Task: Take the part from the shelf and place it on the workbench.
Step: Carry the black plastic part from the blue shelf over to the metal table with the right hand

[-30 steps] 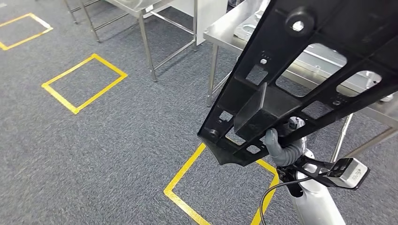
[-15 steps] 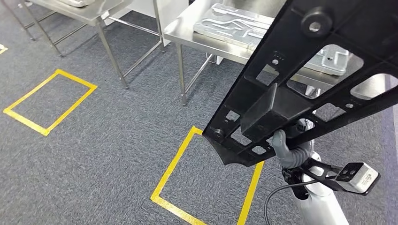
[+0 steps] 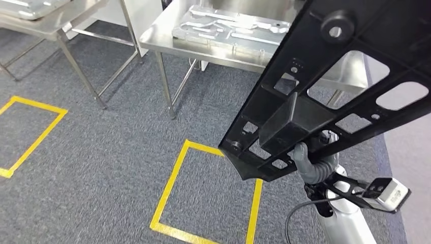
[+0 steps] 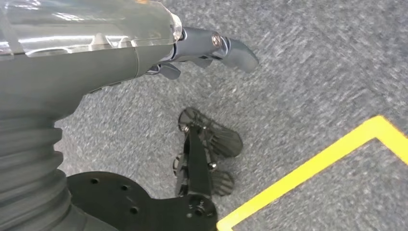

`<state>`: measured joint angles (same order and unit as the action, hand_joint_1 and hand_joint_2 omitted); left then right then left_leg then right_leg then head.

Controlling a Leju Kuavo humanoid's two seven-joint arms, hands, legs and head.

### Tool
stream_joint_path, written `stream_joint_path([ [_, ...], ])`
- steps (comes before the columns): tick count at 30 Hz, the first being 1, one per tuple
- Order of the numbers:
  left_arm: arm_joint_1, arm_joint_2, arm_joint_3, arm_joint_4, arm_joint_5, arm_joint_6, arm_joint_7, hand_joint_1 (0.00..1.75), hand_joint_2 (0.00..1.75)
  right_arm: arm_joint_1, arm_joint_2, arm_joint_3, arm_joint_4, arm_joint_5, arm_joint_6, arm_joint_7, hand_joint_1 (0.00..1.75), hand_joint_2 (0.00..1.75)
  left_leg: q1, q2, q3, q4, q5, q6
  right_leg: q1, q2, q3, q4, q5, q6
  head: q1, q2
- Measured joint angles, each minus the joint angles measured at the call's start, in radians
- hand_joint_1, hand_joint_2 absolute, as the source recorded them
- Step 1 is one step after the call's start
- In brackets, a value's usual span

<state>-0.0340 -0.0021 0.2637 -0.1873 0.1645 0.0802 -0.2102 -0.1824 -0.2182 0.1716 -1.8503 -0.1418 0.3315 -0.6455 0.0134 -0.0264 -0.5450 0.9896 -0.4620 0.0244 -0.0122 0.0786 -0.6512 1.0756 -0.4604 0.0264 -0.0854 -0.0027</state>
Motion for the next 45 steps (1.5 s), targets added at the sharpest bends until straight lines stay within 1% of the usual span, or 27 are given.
stream_joint_path([
  [2, 0.002, 0.000, 0.000, 0.000, 0.000, -0.005, 0.001, 0.00, 1.75, 0.000, 0.001, 0.000, 0.000, 0.004, -0.003, 0.000, 1.75, 1.75, -0.005, 0.022, 0.000, -0.003, 0.001, 0.006, -0.001, -0.057, -0.063, 0.131, -0.066, 0.003, 0.000, 0.000],
  [3, 0.003, 0.000, 0.001, 0.000, -0.002, -0.008, 0.002, 0.00, 1.75, 0.001, 0.002, 0.000, 0.001, 0.007, -0.005, 0.000, 1.75, 1.75, -0.007, 0.031, -0.001, -0.002, 0.001, 0.006, -0.004, -0.067, -0.091, 0.191, -0.089, 0.005, 0.000, 0.000],
  [4, 0.004, 0.000, 0.001, 0.000, -0.003, -0.011, 0.002, 0.00, 1.75, 0.004, 0.002, 0.000, 0.001, 0.011, -0.008, 0.000, 1.75, 1.75, -0.007, 0.039, -0.002, -0.002, 0.000, 0.006, -0.007, -0.071, -0.104, 0.220, -0.094, 0.007, 0.000, 0.000],
  [5, 0.004, 0.001, 0.001, 0.000, -0.005, -0.014, 0.003, 0.00, 1.75, 0.006, 0.002, 0.000, 0.001, 0.016, -0.012, 0.000, 1.75, 1.75, -0.008, 0.047, -0.002, -0.001, 0.000, 0.005, -0.009, -0.073, -0.095, 0.210, -0.080, 0.009, 0.000, 0.000],
  [7, 0.001, 0.001, 0.001, 0.000, -0.007, -0.019, 0.003, 0.00, 1.75, 0.008, 0.002, 0.000, 0.001, 0.025, -0.019, 0.000, 1.75, 1.75, -0.008, 0.056, 0.000, 0.001, -0.003, 0.001, -0.012, -0.082, -0.021, 0.084, -0.021, 0.009, 0.000, 0.000],
  [9, -0.001, 0.001, 0.001, 0.000, -0.007, -0.021, 0.004, 0.00, 1.75, 0.009, 0.002, -0.001, 0.001, 0.030, -0.023, 0.000, 1.75, 1.75, -0.011, 0.059, 0.000, 0.006, -0.007, -0.009, -0.008, -0.094, 0.046, -0.035, 0.012, 0.002, 0.000, 0.000],
  [11, -0.003, 0.001, 0.001, 0.000, -0.007, -0.024, 0.004, 0.00, 1.75, 0.011, 0.002, -0.001, 0.000, 0.034, -0.024, -0.001, 1.75, 1.75, -0.014, 0.060, -0.001, 0.008, -0.010, -0.020, -0.001, -0.094, 0.060, -0.063, 0.011, -0.008, 0.000, 0.000],
  [14, -0.003, 0.002, 0.001, 0.000, -0.007, -0.027, 0.004, 0.00, 1.75, 0.012, 0.002, -0.001, -0.002, 0.036, -0.025, -0.001, 1.75, 1.75, -0.009, 0.055, -0.008, 0.030, -0.028, -0.037, -0.003, -0.087, 0.063, -0.071, 0.015, -0.027, 0.000, 0.000],
  [15, -0.003, 0.003, 0.001, 0.000, -0.007, -0.028, 0.004, 0.00, 1.75, 0.011, 0.002, -0.001, -0.003, 0.036, -0.025, -0.001, 1.75, 1.75, -0.007, 0.050, -0.024, 0.068, -0.052, -0.040, -0.005, -0.087, 0.065, -0.074, 0.016, -0.033, 0.000, 0.000],
  [17, -0.002, 0.003, 0.001, 0.000, -0.008, -0.030, 0.004, 0.00, 1.75, 0.011, 0.002, 0.000, -0.003, 0.037, -0.024, -0.001, 1.75, 1.75, -0.005, 0.039, -0.086, 0.199, -0.116, -0.045, -0.003, -0.085, 0.067, -0.076, 0.014, -0.041, 0.000, 0.000],
  [19, 0.000, 0.004, 0.002, 0.000, -0.008, -0.032, 0.003, 0.00, 1.75, 0.012, 0.002, 0.000, -0.003, 0.037, -0.024, -0.002, 1.75, 1.75, -0.005, 0.036, -0.140, 0.303, -0.145, -0.047, 0.001, -0.079, 0.068, -0.075, 0.012, -0.044, 0.000, 0.000],
  [20, 0.002, 0.005, 0.003, 0.000, -0.008, -0.032, 0.003, 0.00, 1.75, 0.012, 0.002, 0.000, -0.003, 0.037, -0.024, -0.002, 1.75, 1.75, -0.004, 0.036, -0.144, 0.301, -0.130, -0.046, 0.002, -0.076, 0.070, -0.075, 0.011, -0.043, 0.000, 0.000],
  [21, 0.002, 0.005, 0.004, 0.000, -0.008, -0.033, 0.003, 0.00, 1.75, 0.012, 0.002, 0.000, -0.003, 0.037, -0.024, -0.002, 1.75, 1.75, -0.004, 0.036, -0.128, 0.261, -0.099, -0.045, 0.002, -0.072, 0.073, -0.074, 0.010, -0.042, 0.000, 0.000],
  [22, 0.002, 0.006, 0.005, 0.000, -0.008, -0.033, 0.003, 0.00, 1.75, 0.012, 0.002, 0.000, -0.003, 0.037, -0.024, -0.002, 1.75, 1.75, -0.004, 0.035, -0.097, 0.192, -0.058, -0.042, 0.002, -0.069, 0.076, -0.073, 0.007, -0.040, 0.000, 0.000],
  [24, 0.001, 0.007, 0.007, 0.000, -0.008, -0.034, 0.003, 0.00, 1.75, 0.012, 0.002, 0.000, -0.003, 0.036, -0.024, -0.003, 1.75, 1.75, -0.006, 0.030, -0.040, 0.064, -0.008, -0.034, 0.005, -0.065, 0.080, -0.070, 0.002, -0.031, 0.000, 0.000],
  [25, 0.000, 0.008, 0.008, 0.000, -0.008, -0.034, 0.003, 0.00, 1.75, 0.012, 0.002, 0.000, -0.003, 0.036, -0.023, -0.003, 1.75, 1.75, -0.007, 0.027, -0.026, 0.032, -0.001, -0.029, 0.006, -0.063, 0.079, -0.068, 0.000, -0.027, 0.000, 0.000],
  [28, -0.001, 0.008, 0.012, 0.000, -0.009, -0.035, 0.002, 0.00, 1.75, 0.011, 0.003, 0.000, -0.002, 0.035, -0.023, -0.003, 1.75, 1.75, -0.011, 0.027, -0.021, 0.017, -0.002, -0.010, 0.003, -0.063, 0.076, -0.066, -0.002, -0.009, 0.000, 0.000],
  [30, -0.001, 0.009, 0.014, 0.000, -0.009, -0.035, 0.000, 0.00, 1.75, 0.010, 0.004, -0.001, -0.002, 0.033, -0.022, -0.004, 1.75, 1.75, -0.009, 0.029, -0.014, 0.009, 0.000, 0.003, 0.000, -0.066, 0.058, -0.025, -0.026, 0.000, 0.000, 0.000],
  [33, -0.001, 0.009, 0.016, 0.000, -0.012, -0.035, -0.002, 0.00, 1.75, 0.011, 0.004, -0.001, -0.001, 0.031, -0.022, -0.004, 1.75, 1.75, -0.011, 0.031, -0.007, 0.007, -0.008, 0.014, -0.003, -0.069, -0.044, 0.162, -0.100, 0.006, 0.000, 0.000],
  [34, -0.001, 0.010, 0.016, 0.000, -0.014, -0.035, -0.002, 0.00, 1.75, 0.013, 0.005, -0.001, 0.000, 0.031, -0.023, -0.004, 1.75, 1.75, -0.012, 0.031, -0.004, 0.008, -0.012, 0.015, -0.003, -0.070, -0.075, 0.210, -0.107, 0.008, 0.000, 0.000],
  [35, 0.000, 0.010, 0.016, 0.000, -0.015, -0.035, -0.003, 0.00, 1.75, 0.015, 0.005, -0.001, 0.002, 0.031, -0.023, -0.004, 1.75, 1.75, -0.013, 0.031, 0.001, 0.008, -0.018, 0.015, -0.004, -0.070, -0.091, 0.224, -0.096, 0.008, 0.000, 0.000],
  [36, 0.001, 0.010, 0.016, 0.000, -0.016, -0.035, -0.003, 0.00, 1.75, 0.016, 0.005, -0.001, 0.002, 0.031, -0.023, -0.004, 1.75, 1.75, -0.013, 0.031, 0.009, 0.008, -0.023, 0.013, -0.004, -0.072, -0.085, 0.199, -0.066, 0.007, 0.000, 0.000],
  [38, 0.001, 0.010, 0.016, 0.000, -0.017, -0.035, -0.003, 0.00, 1.75, 0.016, 0.005, -0.001, 0.003, 0.031, -0.023, -0.005, 1.75, 1.75, -0.012, 0.031, 0.028, 0.008, -0.037, 0.007, -0.003, -0.079, -0.027, 0.069, 0.012, 0.002, 0.000, 0.000],
  [39, 0.000, 0.010, 0.016, 0.000, -0.017, -0.035, -0.004, 0.00, 1.75, 0.016, 0.005, -0.001, 0.003, 0.031, -0.023, -0.005, 1.75, 1.75, -0.013, 0.031, 0.035, 0.008, -0.045, 0.002, 0.001, -0.084, 0.003, 0.007, 0.034, -0.003, 0.000, 0.000],
  [41, -0.001, 0.010, 0.017, 0.000, -0.018, -0.035, -0.005, 0.00, 1.75, 0.016, 0.005, -0.001, 0.003, 0.032, -0.023, -0.005, 1.75, 1.75, -0.014, 0.033, 0.041, 0.004, -0.055, -0.009, 0.008, -0.089, 0.031, -0.051, 0.036, -0.014, 0.000, 0.000],
  [44, -0.004, 0.010, 0.017, -0.001, -0.019, -0.035, -0.006, 0.00, 1.75, 0.017, 0.005, -0.002, 0.002, 0.033, -0.023, -0.005, 1.75, 1.75, -0.013, 0.038, 0.054, 0.002, -0.068, -0.025, 0.009, -0.081, 0.046, -0.066, 0.023, -0.032, 0.000, 0.000],
  [45, -0.005, 0.011, 0.017, -0.001, -0.020, -0.035, -0.007, 0.00, 1.75, 0.017, 0.005, -0.002, 0.001, 0.033, -0.023, -0.005, 1.75, 1.75, -0.013, 0.038, 0.049, 0.024, -0.077, -0.030, 0.007, -0.080, 0.057, -0.072, 0.019, -0.038, 0.000, 0.000],
])
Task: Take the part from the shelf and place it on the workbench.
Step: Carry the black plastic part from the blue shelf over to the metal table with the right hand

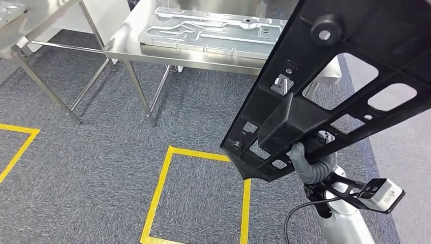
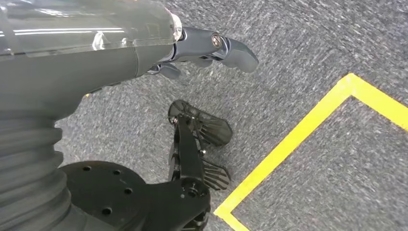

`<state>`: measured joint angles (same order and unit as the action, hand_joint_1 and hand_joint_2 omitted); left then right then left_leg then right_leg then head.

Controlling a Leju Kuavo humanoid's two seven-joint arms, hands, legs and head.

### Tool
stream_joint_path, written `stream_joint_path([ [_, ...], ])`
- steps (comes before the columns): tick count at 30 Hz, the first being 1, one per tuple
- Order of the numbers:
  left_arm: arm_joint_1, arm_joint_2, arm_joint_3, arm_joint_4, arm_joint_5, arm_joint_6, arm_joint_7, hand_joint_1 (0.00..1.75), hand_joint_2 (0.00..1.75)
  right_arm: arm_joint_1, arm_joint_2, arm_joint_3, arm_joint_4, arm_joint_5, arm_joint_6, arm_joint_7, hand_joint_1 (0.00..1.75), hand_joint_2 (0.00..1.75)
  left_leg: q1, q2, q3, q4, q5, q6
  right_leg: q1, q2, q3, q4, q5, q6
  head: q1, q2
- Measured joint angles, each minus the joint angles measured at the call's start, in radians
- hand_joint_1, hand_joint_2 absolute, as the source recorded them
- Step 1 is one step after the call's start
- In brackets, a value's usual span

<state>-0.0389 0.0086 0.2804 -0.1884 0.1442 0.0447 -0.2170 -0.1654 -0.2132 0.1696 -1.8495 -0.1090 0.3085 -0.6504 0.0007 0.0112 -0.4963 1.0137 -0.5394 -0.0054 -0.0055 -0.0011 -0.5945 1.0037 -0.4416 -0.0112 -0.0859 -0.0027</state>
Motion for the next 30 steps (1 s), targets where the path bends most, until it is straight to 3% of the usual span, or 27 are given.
stream_joint_path([
  [2, -0.001, 0.000, 0.000, 0.000, -0.002, -0.001, -0.001, 0.00, 1.75, 0.000, 0.000, 0.000, -0.001, 0.000, 0.000, 0.000, 1.75, 1.75, 0.002, -0.003, -0.059, 0.114, -0.036, -0.008, -0.001, 0.000, 0.024, -0.007, -0.013, -0.010, 0.000, 0.000],
  [4, 0.002, 0.000, 0.000, 0.000, -0.004, 0.000, -0.002, 0.00, 1.75, 0.001, 0.000, 0.001, -0.001, 0.001, 0.000, 0.000, 1.75, 1.75, 0.003, -0.003, -0.160, 0.260, -0.068, -0.012, 0.000, 0.001, 0.044, -0.008, -0.031, -0.014, 0.000, 0.000],
  [5, 0.005, 0.000, 0.000, 0.000, -0.004, 0.000, -0.002, 0.00, 1.75, 0.002, 0.000, 0.001, -0.001, 0.001, 0.000, 0.000, 1.75, 1.75, 0.003, -0.003, -0.196, 0.296, -0.060, -0.013, 0.000, 0.004, 0.056, -0.008, -0.040, -0.014, 0.000, 0.000],
  [6, 0.008, 0.000, 0.000, 0.000, -0.005, 0.000, -0.002, 0.00, 1.75, 0.002, 0.000, 0.001, -0.001, 0.001, 0.000, 0.000, 1.75, 1.75, 0.004, -0.003, -0.213, 0.289, -0.029, -0.013, 0.000, 0.006, 0.071, -0.008, -0.051, -0.013, 0.000, 0.000],
  [8, 0.010, 0.001, 0.000, 0.000, -0.007, 0.000, -0.002, 0.00, 1.75, 0.003, 0.000, 0.001, -0.001, 0.001, 0.000, 0.000, 1.75, 1.75, 0.004, -0.003, -0.191, 0.172, 0.074, -0.012, -0.001, 0.011, 0.103, -0.010, -0.074, -0.008, 0.000, 0.000],
  [9, 0.011, 0.001, 0.000, 0.000, -0.008, 0.000, -0.002, 0.00, 1.75, 0.002, 0.000, 0.001, -0.001, 0.001, 0.000, 0.000, 1.75, 1.75, 0.004, -0.003, -0.169, 0.103, 0.111, -0.010, 0.000, 0.012, 0.116, -0.010, -0.086, -0.003, 0.000, 0.000],
  [10, 0.010, 0.001, 0.000, 0.000, -0.008, 0.000, -0.003, 0.00, 1.75, 0.002, 0.000, 0.001, -0.001, 0.002, 0.000, 0.000, 1.75, 1.75, 0.003, -0.004, -0.151, 0.052, 0.130, -0.004, 0.001, 0.014, 0.125, -0.013, -0.096, 0.003, 0.000, 0.000],
  [13, 0.005, 0.001, 0.000, 0.000, -0.011, 0.000, -0.004, 0.00, 1.75, 0.002, 0.002, 0.000, -0.003, 0.004, 0.001, 0.000, 1.75, 1.75, 0.000, -0.007, -0.134, 0.007, 0.120, 0.021, 0.003, 0.018, 0.140, -0.018, -0.103, 0.021, 0.000, 0.000],
  [15, 0.006, 0.001, 0.000, 0.000, -0.014, 0.000, -0.005, 0.00, 1.75, 0.004, 0.006, -0.002, -0.005, 0.004, 0.000, 0.000, 1.75, 1.75, 0.000, -0.009, -0.117, 0.001, 0.112, 0.037, 0.001, 0.014, 0.134, 0.015, -0.107, 0.031, 0.000, 0.000],
  [17, 0.008, 0.001, 0.000, 0.000, -0.018, 0.000, -0.006, 0.00, 1.75, 0.005, 0.009, -0.006, -0.006, 0.005, -0.001, 0.000, 1.75, 1.75, 0.000, -0.010, -0.095, -0.003, 0.101, 0.047, 0.000, 0.009, 0.075, 0.120, -0.137, 0.037, 0.000, 0.000],
  [19, 0.008, 0.002, 0.000, 0.000, -0.021, 0.000, -0.006, 0.00, 1.75, 0.010, 0.010, -0.008, -0.007, 0.005, -0.003, 0.000, 1.75, 1.75, -0.003, -0.011, -0.079, -0.003, 0.086, 0.051, 0.000, 0.008, -0.020, 0.247, -0.184, 0.037, 0.000, 0.000],
  [20, 0.008, 0.003, 0.000, 0.000, -0.021, 0.000, -0.006, 0.00, 1.75, 0.014, 0.010, -0.010, -0.008, 0.006, -0.005, 0.000, 1.75, 1.75, -0.005, -0.012, -0.070, -0.003, 0.077, 0.053, 0.001, 0.007, -0.058, 0.280, -0.197, 0.035, 0.000, 0.000],
  [21, 0.009, 0.003, 0.000, 0.000, -0.023, -0.001, -0.007, 0.00, 1.75, 0.018, 0.011, -0.012, -0.009, 0.005, -0.006, 0.000, 1.75, 1.75, -0.009, -0.012, -0.058, -0.003, 0.068, 0.054, 0.004, 0.007, -0.078, 0.279, -0.192, 0.029, 0.000, 0.000],
  [22, 0.010, 0.003, 0.000, 0.000, -0.025, -0.001, -0.007, 0.00, 1.75, 0.022, 0.011, -0.016, -0.012, 0.002, -0.006, 0.000, 1.75, 1.75, -0.012, -0.010, -0.045, -0.003, 0.059, 0.056, 0.010, 0.005, -0.080, 0.241, -0.163, 0.020, 0.000, 0.000],
  [24, 0.011, 0.001, 0.000, 0.000, -0.029, -0.002, -0.007, 0.00, 1.75, 0.026, 0.012, -0.025, -0.020, -0.008, -0.001, 0.000, 1.75, 1.75, -0.015, -0.003, -0.018, -0.005, 0.038, 0.057, 0.030, -0.015, -0.052, 0.110, -0.055, -0.009, 0.000, 0.000],
  [26, 0.011, -0.002, 0.000, 0.001, -0.032, -0.003, -0.007, 0.00, 1.75, 0.026, 0.013, -0.034, -0.027, -0.019, 0.004, 0.000, 1.75, 1.75, -0.015, 0.003, 0.000, -0.014, 0.024, 0.051, 0.048, -0.034, -0.031, 0.017, 0.015, -0.029, 0.002, 0.000],
  [28, 0.010, -0.004, 0.000, 0.001, -0.032, -0.003, -0.007, 0.00, 1.75, 0.028, 0.014, -0.038, -0.033, -0.021, 0.006, 0.000, 1.75, 1.75, -0.016, 0.011, 0.010, -0.017, 0.026, 0.041, 0.050, -0.026, -0.023, -0.012, 0.021, -0.035, 0.003, 0.000],
  [30, 0.009, -0.004, 0.000, 0.001, -0.032, -0.003, -0.008, 0.00, 1.75, 0.031, 0.014, -0.040, -0.037, -0.022, 0.006, 0.000, 1.75, 1.75, -0.017, 0.012, 0.009, 0.011, 0.030, 0.032, 0.042, -0.011, 0.002, -0.030, 0.024, -0.036, 0.003, 0.000],
])
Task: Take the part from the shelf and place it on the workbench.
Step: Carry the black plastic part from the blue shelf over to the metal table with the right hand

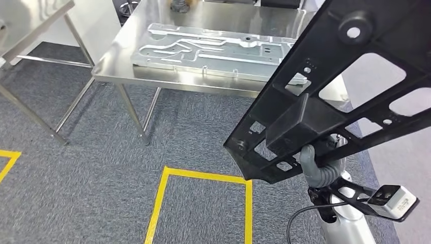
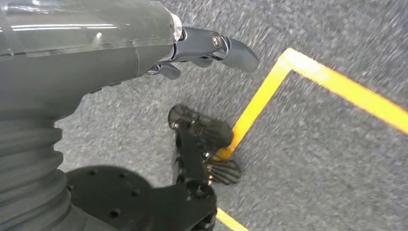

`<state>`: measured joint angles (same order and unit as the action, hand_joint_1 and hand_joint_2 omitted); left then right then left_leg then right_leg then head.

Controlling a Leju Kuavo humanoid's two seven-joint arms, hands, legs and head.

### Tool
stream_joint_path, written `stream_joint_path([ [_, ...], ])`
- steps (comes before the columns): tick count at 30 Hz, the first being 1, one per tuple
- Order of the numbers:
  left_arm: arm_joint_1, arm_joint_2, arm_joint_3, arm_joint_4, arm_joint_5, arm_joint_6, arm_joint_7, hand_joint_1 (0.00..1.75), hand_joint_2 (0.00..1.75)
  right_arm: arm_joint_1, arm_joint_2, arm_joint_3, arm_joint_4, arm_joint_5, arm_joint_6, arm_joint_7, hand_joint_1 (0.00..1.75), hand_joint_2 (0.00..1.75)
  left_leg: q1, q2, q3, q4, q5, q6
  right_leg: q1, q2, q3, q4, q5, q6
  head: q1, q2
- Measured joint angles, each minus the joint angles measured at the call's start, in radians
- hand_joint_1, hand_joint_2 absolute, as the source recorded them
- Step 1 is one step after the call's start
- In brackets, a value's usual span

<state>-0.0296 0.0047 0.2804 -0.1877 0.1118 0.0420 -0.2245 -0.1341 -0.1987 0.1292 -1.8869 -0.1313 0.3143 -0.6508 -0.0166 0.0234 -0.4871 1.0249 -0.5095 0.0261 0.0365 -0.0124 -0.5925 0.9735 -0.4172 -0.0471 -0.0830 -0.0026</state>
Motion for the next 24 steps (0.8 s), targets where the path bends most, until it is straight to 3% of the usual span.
stream_joint_path([
  [2, -0.002, 0.000, 0.000, 0.000, -0.001, -0.001, 0.000, 0.00, 1.75, 0.002, 0.000, -0.001, -0.003, -0.001, 0.000, 0.000, 1.75, 1.75, 0.003, -0.010, -0.047, 0.093, -0.015, -0.009, -0.009, 0.011, 0.027, -0.009, -0.006, 0.002, 0.000, 0.000],
  [4, -0.003, 0.001, 0.000, 0.000, -0.001, -0.001, 0.000, 0.00, 1.75, 0.004, 0.000, -0.001, -0.003, -0.002, 0.002, 0.000, 1.75, 1.75, 0.012, -0.016, -0.128, 0.214, -0.064, -0.020, -0.013, 0.024, 0.044, -0.009, -0.021, 0.003, 0.000, 0.000],
  [5, -0.002, 0.002, 0.000, 0.000, -0.001, -0.001, 0.000, 0.00, 1.75, 0.006, 0.000, -0.001, -0.003, -0.004, 0.006, 0.000, 1.75, 1.75, 0.016, -0.016, -0.161, 0.248, -0.092, -0.027, -0.015, 0.032, 0.054, -0.009, -0.030, 0.005, 0.000, 0.000],
  [6, -0.001, 0.002, 0.000, 0.000, -0.001, -0.001, 0.000, 0.00, 1.75, 0.008, 0.000, -0.001, -0.004, -0.006, 0.012, 0.000, 1.75, 1.75, 0.021, -0.016, -0.181, 0.252, -0.108, -0.034, -0.018, 0.041, 0.067, -0.009, -0.040, 0.008, 0.000, 0.000],
  [7, 0.000, 0.002, 0.000, 0.000, -0.001, -0.001, 0.001, 0.00, 1.75, 0.009, 0.000, -0.001, -0.003, -0.008, 0.019, 0.000, 1.75, 1.75, 0.025, -0.017, -0.185, 0.225, -0.102, -0.040, -0.022, 0.051, 0.080, -0.008, -0.051, 0.012, 0.000, 0.000],
  [8, 0.002, 0.002, 0.000, 0.000, -0.001, -0.001, 0.001, 0.00, 1.75, 0.009, 0.000, -0.001, -0.003, -0.010, 0.026, 0.000, 1.75, 1.75, 0.029, -0.021, -0.178, 0.170, -0.067, -0.046, -0.025, 0.060, 0.095, -0.006, -0.063, 0.016, 0.000, 0.000],
  [9, 0.004, 0.002, 0.000, 0.000, -0.001, -0.001, 0.001, 0.00, 1.75, 0.010, 0.000, -0.001, -0.003, -0.012, 0.031, 0.000, 1.75, 1.75, 0.033, -0.031, -0.168, 0.103, -0.007, -0.051, -0.028, 0.068, 0.108, -0.002, -0.076, 0.021, 0.000, 0.000],
  [11, 0.006, 0.002, 0.000, 0.000, -0.001, -0.001, 0.001, 0.00, 1.75, 0.007, 0.000, -0.002, -0.002, -0.013, 0.039, 0.000, 1.75, 1.75, 0.033, -0.049, -0.150, 0.012, 0.084, -0.045, -0.032, 0.083, 0.123, 0.006, -0.100, 0.034, 0.000, 0.000],
  [12, 0.005, 0.002, 0.000, 0.000, -0.001, 0.000, 0.001, 0.00, 1.75, 0.005, 0.000, -0.002, -0.001, -0.013, 0.042, 0.000, 1.75, 1.75, 0.031, -0.052, -0.147, -0.003, 0.104, -0.036, -0.033, 0.090, 0.126, 0.010, -0.107, 0.041, 0.000, 0.000],
  [14, 0.000, 0.003, 0.001, 0.000, 0.000, 0.000, 0.002, 0.00, 1.75, 0.000, 0.001, -0.002, 0.001, -0.014, 0.044, 0.000, 1.75, 1.75, 0.028, -0.043, -0.137, -0.005, 0.101, -0.016, -0.034, 0.094, 0.124, 0.022, -0.110, 0.053, 0.000, 0.000],
  [16, -0.003, 0.003, 0.001, 0.000, 0.001, 0.001, 0.002, 0.00, 1.75, -0.006, 0.003, -0.002, 0.002, -0.013, 0.046, 0.000, 1.75, 1.75, 0.028, -0.033, -0.123, -0.011, 0.095, -0.002, -0.036, 0.069, 0.097, 0.076, -0.109, 0.062, 0.000, 0.000],
  [18, -0.003, 0.003, 0.002, 0.000, 0.001, 0.003, 0.001, 0.00, 1.75, -0.014, 0.006, -0.003, 0.005, -0.006, 0.045, 0.000, 1.75, 1.75, 0.026, -0.028, -0.110, -0.014, 0.084, 0.006, -0.039, 0.034, 0.022, 0.191, -0.137, 0.069, 0.000, 0.000],
  [20, -0.002, 0.004, 0.004, 0.000, 0.001, 0.004, 0.001, 0.00, 1.75, -0.019, 0.008, -0.003, 0.010, 0.005, 0.041, 0.000, 1.75, 1.75, 0.023, -0.025, -0.097, -0.014, 0.068, 0.009, -0.043, 0.023, -0.063, 0.294, -0.189, 0.073, 0.000, 0.000],
  [21, -0.002, 0.005, 0.005, 0.000, 0.001, 0.004, 0.001, 0.00, 1.75, -0.019, 0.008, -0.003, 0.012, 0.008, 0.039, 0.000, 1.75, 1.75, 0.022, -0.024, -0.087, -0.014, 0.059, 0.009, -0.044, 0.021, -0.088, 0.308, -0.202, 0.073, 0.000, 0.000],
  [22, -0.001, 0.005, 0.006, 0.000, 0.001, 0.004, 0.000, 0.00, 1.75, -0.019, 0.008, -0.003, 0.014, 0.010, 0.037, 0.000, 1.75, 1.75, 0.022, -0.024, -0.074, -0.014, 0.049, 0.009, -0.045, 0.020, -0.097, 0.291, -0.196, 0.073, 0.000, 0.000],
  [23, -0.001, 0.005, 0.006, 0.000, 0.001, 0.004, 0.000, 0.00, 1.75, -0.019, 0.008, -0.003, 0.015, 0.011, 0.035, 0.000, 1.75, 1.75, 0.021, -0.024, -0.058, -0.014, 0.039, 0.008, -0.045, 0.019, -0.090, 0.244, -0.163, 0.071, 0.000, 0.000],
  [24, 0.000, 0.005, 0.006, 0.000, 0.001, 0.004, 0.000, 0.00, 1.75, -0.020, 0.008, -0.003, 0.015, 0.012, 0.034, 0.000, 1.75, 1.75, 0.020, -0.024, -0.045, -0.015, 0.028, 0.006, -0.044, 0.014, -0.075, 0.177, -0.109, 0.067, 0.000, 0.000],
])
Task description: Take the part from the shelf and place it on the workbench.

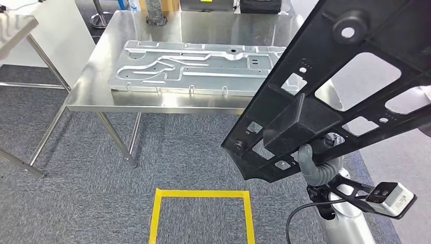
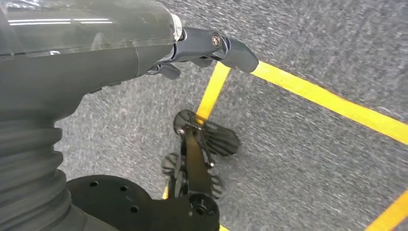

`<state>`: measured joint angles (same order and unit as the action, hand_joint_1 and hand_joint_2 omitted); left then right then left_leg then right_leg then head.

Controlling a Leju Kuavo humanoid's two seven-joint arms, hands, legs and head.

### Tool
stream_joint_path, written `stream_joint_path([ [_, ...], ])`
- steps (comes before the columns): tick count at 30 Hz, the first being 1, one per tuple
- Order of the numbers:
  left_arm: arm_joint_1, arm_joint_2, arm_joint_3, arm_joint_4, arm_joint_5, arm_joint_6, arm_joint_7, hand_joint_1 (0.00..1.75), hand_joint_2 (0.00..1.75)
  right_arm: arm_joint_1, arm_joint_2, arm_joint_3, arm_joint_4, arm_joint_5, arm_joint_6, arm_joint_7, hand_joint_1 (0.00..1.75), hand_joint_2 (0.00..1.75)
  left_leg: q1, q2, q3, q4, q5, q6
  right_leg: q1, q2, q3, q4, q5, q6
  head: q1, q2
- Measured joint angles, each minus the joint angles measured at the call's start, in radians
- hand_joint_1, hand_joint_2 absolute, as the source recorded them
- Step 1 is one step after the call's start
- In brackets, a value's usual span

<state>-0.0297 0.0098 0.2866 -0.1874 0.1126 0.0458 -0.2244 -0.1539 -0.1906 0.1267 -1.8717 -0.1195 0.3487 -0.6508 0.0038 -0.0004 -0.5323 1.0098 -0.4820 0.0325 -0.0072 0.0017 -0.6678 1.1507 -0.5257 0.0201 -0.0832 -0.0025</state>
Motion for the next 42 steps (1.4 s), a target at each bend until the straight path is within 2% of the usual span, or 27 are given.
stream_joint_path([
  [1, 0.000, 0.000, 0.000, 0.000, 0.000, 0.000, 0.000, 0.00, 1.75, -0.001, 0.000, 0.000, 0.000, 0.001, -0.001, 0.000, 1.75, 1.75, -0.001, 0.000, 0.014, 0.000, -0.011, -0.003, 0.003, -0.005, 0.014, -0.059, 0.051, -0.004, 0.000, 0.000],
  [2, -0.001, 0.000, 0.001, 0.000, 0.000, 0.000, 0.000, 0.00, 1.75, -0.002, 0.001, 0.000, 0.001, 0.002, -0.002, 0.000, 1.75, 1.75, -0.002, 0.000, 0.024, -0.001, -0.020, -0.008, 0.007, -0.009, 0.025, -0.104, 0.087, -0.009, 0.000, 0.000],
  [3, -0.002, 0.000, 0.001, 0.000, 0.000, 0.000, 0.000, 0.00, 1.75, -0.003, 0.001, 0.001, 0.001, 0.004, -0.003, 0.000, 1.75, 1.75, -0.003, 0.000, 0.032, -0.002, -0.027, -0.013, 0.011, -0.011, 0.030, -0.127, 0.109, -0.014, 0.000, 0.000],
  [6, -0.002, 0.001, 0.002, 0.000, 0.000, 0.000, -0.001, 0.00, 1.75, -0.008, 0.001, 0.002, 0.000, 0.008, -0.004, 0.000, 1.75, 1.75, -0.002, 0.003, 0.045, 0.011, -0.032, -0.033, 0.013, -0.003, 0.049, -0.141, 0.108, -0.030, 0.001, 0.000],
  [7, -0.002, 0.001, 0.002, 0.000, 0.000, 0.000, -0.001, 0.00, 1.75, -0.010, 0.001, 0.003, 0.000, 0.009, -0.004, 0.000, 1.75, 1.75, -0.001, 0.004, 0.037, 0.035, -0.036, -0.037, 0.012, -0.001, 0.059, -0.144, 0.103, -0.037, 0.001, 0.000],
  [8, -0.003, 0.002, 0.002, 0.000, -0.001, 0.000, -0.001, 0.00, 1.75, -0.012, 0.001, 0.003, -0.001, 0.009, -0.004, 0.000, 1.75, 1.75, 0.000, 0.004, 0.017, 0.074, -0.048, -0.039, 0.011, 0.000, 0.070, -0.147, 0.098, -0.042, 0.001, 0.000],
  [11, -0.003, 0.002, 0.002, 0.000, -0.001, 0.000, -0.001, 0.00, 1.75, -0.015, 0.001, 0.004, 0.000, 0.011, -0.004, 0.000, 1.75, 1.75, 0.002, 0.003, -0.101, 0.251, -0.117, -0.044, 0.015, 0.003, 0.093, -0.148, 0.077, -0.053, 0.000, 0.000],
  [12, -0.002, 0.002, 0.003, 0.000, -0.001, -0.001, -0.001, 0.00, 1.75, -0.015, 0.001, 0.004, 0.001, 0.012, -0.004, 0.000, 1.75, 1.75, 0.003, 0.003, -0.132, 0.282, -0.131, -0.045, 0.016, 0.006, 0.102, -0.148, 0.069, -0.054, 0.000, 0.000],
  [13, 0.000, 0.002, 0.004, 0.000, -0.001, -0.001, -0.001, 0.00, 1.75, -0.015, 0.001, 0.005, 0.002, 0.013, -0.005, 0.000, 1.75, 1.75, 0.002, 0.003, -0.148, 0.280, -0.126, -0.044, 0.017, 0.009, 0.113, -0.147, 0.060, -0.053, 0.000, 0.000],
  [14, 0.002, 0.003, 0.004, 0.000, -0.001, -0.001, -0.001, 0.00, 1.75, -0.015, 0.001, 0.005, 0.002, 0.014, -0.005, 0.000, 1.75, 1.75, 0.002, 0.003, -0.148, 0.243, -0.098, -0.042, 0.017, 0.012, 0.127, -0.147, 0.050, -0.052, 0.000, 0.000],
  [16, 0.006, 0.004, 0.006, 0.000, -0.002, -0.001, -0.001, 0.00, 1.75, -0.015, 0.001, 0.005, 0.003, 0.014, -0.007, 0.000, 1.75, 1.75, -0.001, 0.000, -0.124, 0.116, 0.004, -0.034, 0.018, 0.015, 0.154, -0.146, 0.028, -0.048, 0.001, 0.000],
  [18, 0.006, 0.007, 0.008, 0.000, -0.004, -0.002, -0.001, 0.00, 1.75, -0.013, 0.001, 0.005, 0.005, 0.016, -0.009, 0.000, 1.75, 1.75, -0.007, -0.003, -0.105, 0.035, 0.062, -0.026, 0.019, 0.018, 0.168, -0.144, 0.009, -0.040, 0.001, 0.000],
  [21, 0.004, 0.008, 0.009, 0.000, -0.007, -0.002, 0.000, 0.00, 1.75, -0.011, 0.002, 0.006, 0.007, 0.017, -0.012, 0.000, 1.75, 1.75, -0.008, -0.003, -0.087, 0.014, 0.067, -0.012, 0.018, 0.020, 0.174, -0.126, 0.003, -0.025, 0.001, 0.000],
  [23, 0.002, 0.008, 0.009, 0.000, -0.007, -0.003, 0.000, 0.00, 1.75, -0.012, 0.003, 0.006, 0.008, 0.018, -0.013, 0.000, 1.75, 1.75, -0.005, -0.002, -0.066, 0.001, 0.064, -0.003, 0.015, 0.015, 0.147, -0.068, -0.004, -0.018, 0.001, 0.000],
  [26, 0.000, 0.008, 0.009, 0.000, -0.007, -0.003, -0.001, 0.00, 1.75, -0.006, 0.005, 0.007, 0.008, 0.019, -0.016, 0.000, 1.75, 1.75, -0.003, -0.002, -0.049, -0.006, 0.050, 0.002, 0.003, 0.011, 0.031, 0.096, -0.065, -0.001, 0.001, 0.000],
  [27, 0.000, 0.008, 0.009, 0.000, -0.006, -0.003, -0.001, 0.00, 1.75, -0.004, 0.006, 0.007, 0.009, 0.020, -0.016, 0.000, 1.75, 1.75, -0.003, -0.002, -0.042, -0.005, 0.043, 0.001, -0.003, 0.010, -0.001, 0.129, -0.081, 0.004, 0.001, 0.000],
  [28, 0.001, 0.008, 0.010, 0.000, -0.005, -0.003, 0.000, 0.00, 1.75, -0.003, 0.006, 0.008, 0.010, 0.021, -0.016, 0.000, 1.75, 1.75, -0.003, -0.002, -0.033, -0.005, 0.035, -0.001, -0.008, 0.009, -0.019, 0.131, -0.080, 0.008, 0.001, 0.000],
  [29, 0.002, 0.008, 0.011, 0.000, -0.003, -0.003, 0.000, 0.00, 1.75, -0.003, 0.006, 0.009, 0.010, 0.023, -0.016, 0.000, 1.75, 1.75, -0.001, -0.002, -0.021, -0.005, 0.026, -0.004, -0.013, 0.007, -0.021, 0.100, -0.055, 0.012, 0.001, 0.000],
  [31, 0.003, 0.008, 0.014, 0.000, -0.001, -0.003, 0.000, 0.00, 1.75, -0.005, 0.006, 0.011, 0.010, 0.028, -0.016, 0.000, 1.75, 1.75, 0.000, -0.002, 0.004, -0.005, 0.006, -0.012, -0.021, -0.002, 0.006, -0.021, 0.043, 0.018, 0.001, 0.000],
  [32, 0.003, 0.008, 0.016, 0.000, 0.000, -0.003, 0.000, 0.00, 1.75, -0.006, 0.006, 0.013, 0.011, 0.030, -0.017, 0.001, 1.75, 1.75, 0.000, -0.003, 0.013, -0.005, -0.004, -0.018, -0.020, -0.007, 0.019, -0.075, 0.077, 0.017, 0.001, 0.000],
  [33, 0.002, 0.008, 0.018, 0.000, 0.000, -0.003, 0.000, 0.00, 1.75, -0.006, 0.006, 0.015, 0.012, 0.031, -0.017, 0.001, 1.75, 1.75, 0.000, -0.003, 0.017, -0.006, -0.012, -0.025, -0.018, -0.011, 0.026, -0.108, 0.100, 0.012, 0.001, 0.000],
  [34, 0.001, 0.008, 0.019, 0.000, 0.001, -0.003, 0.000, 0.00, 1.75, -0.006, 0.006, 0.017, 0.012, 0.032, -0.017, 0.001, 1.75, 1.75, 0.000, -0.002, 0.022, -0.005, -0.016, -0.033, -0.015, -0.013, 0.027, -0.123, 0.106, 0.004, 0.001, 0.000],
  [37, 0.000, 0.006, 0.020, 0.000, 0.001, -0.003, 0.000, 0.00, 1.75, -0.007, 0.007, 0.020, 0.013, 0.032, -0.017, 0.002, 1.75, 1.75, 0.004, 0.000, 0.028, 0.011, -0.023, -0.051, -0.012, -0.006, 0.044, -0.132, 0.102, -0.021, 0.000, 0.000],
  [38, 0.000, 0.004, 0.020, 0.000, 0.001, -0.003, 0.000, 0.00, 1.75, -0.009, 0.007, 0.021, 0.013, 0.032, -0.017, 0.002, 1.75, 1.75, 0.006, 0.000, 0.012, 0.044, -0.027, -0.054, -0.011, -0.005, 0.054, -0.134, 0.099, -0.029, 0.000, 0.000],
  [39, 0.000, 0.002, 0.020, 0.000, 0.002, -0.003, 0.000, 0.00, 1.75, -0.011, 0.006, 0.022, 0.013, 0.032, -0.017, 0.002, 1.75, 1.75, 0.007, 0.000, -0.018, 0.099, -0.037, -0.055, -0.010, -0.005, 0.062, -0.136, 0.095, -0.035, 0.000, 0.000],
  [41, 0.000, 0.000, 0.020, 0.000, 0.003, -0.003, 0.000, 0.00, 1.75, -0.014, 0.006, 0.023, 0.015, 0.032, -0.016, 0.002, 1.75, 1.75, 0.008, 0.000, -0.104, 0.232, -0.080, -0.056, -0.003, -0.004, 0.075, -0.136, 0.084, -0.045, 0.000, 0.000],
  [42, 0.002, -0.001, 0.020, 0.000, 0.003, -0.003, 0.000, 0.00, 1.75, -0.014, 0.006, 0.023, 0.017, 0.032, -0.017, 0.002, 1.75, 1.75, 0.007, 0.000, -0.142, 0.279, -0.107, -0.056, 0.000, -0.002, 0.082, -0.136, 0.077, -0.047, 0.000, 0.000],
])
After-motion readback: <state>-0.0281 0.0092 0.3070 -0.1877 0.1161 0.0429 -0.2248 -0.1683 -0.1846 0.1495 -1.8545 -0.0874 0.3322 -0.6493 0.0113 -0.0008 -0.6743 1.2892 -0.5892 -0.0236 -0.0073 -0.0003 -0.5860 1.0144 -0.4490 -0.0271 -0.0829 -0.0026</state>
